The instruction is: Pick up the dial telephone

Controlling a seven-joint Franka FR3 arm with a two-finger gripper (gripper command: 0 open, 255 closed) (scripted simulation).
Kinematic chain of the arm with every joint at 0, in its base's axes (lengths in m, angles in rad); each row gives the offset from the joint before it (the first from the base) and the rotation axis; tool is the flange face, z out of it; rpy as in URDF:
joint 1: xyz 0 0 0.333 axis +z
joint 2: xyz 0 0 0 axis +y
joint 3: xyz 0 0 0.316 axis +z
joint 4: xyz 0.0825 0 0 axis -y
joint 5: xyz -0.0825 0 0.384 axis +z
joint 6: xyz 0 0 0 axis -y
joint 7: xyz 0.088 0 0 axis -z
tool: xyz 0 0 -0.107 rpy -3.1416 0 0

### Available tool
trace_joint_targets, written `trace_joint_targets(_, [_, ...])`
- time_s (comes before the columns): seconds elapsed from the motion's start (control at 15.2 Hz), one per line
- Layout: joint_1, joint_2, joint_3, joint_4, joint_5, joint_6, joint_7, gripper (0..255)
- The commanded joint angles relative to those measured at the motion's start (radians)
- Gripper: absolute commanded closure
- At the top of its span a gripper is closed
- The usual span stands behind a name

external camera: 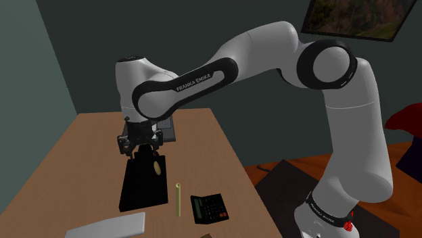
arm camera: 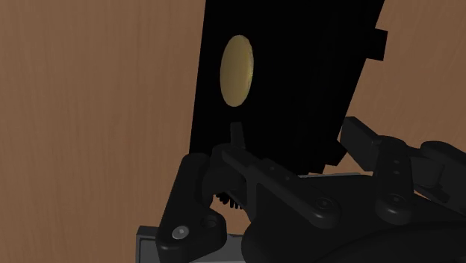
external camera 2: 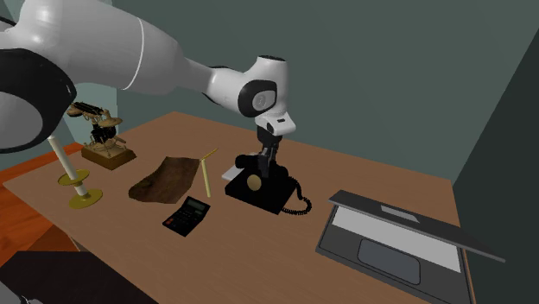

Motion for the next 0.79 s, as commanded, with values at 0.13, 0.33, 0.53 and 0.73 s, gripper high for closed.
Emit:
trace_joint_targets(0.13, [0.001, 0.002, 0.0, 0.0, -0.001, 0.002, 0.001, 255])
trace_joint_targets(0.33, [0.0, 0.002, 0.0, -0.001, -0.001, 0.003, 0.0, 255])
trace_joint_targets(0.53, [-0.001, 0.0, 0.0, -0.002, 0.0, 0.003, 0.0, 255])
trace_joint_targets(0.73, [-0.002, -0.015, 0.005, 0.016, 0.008, -0.03, -0.005, 255])
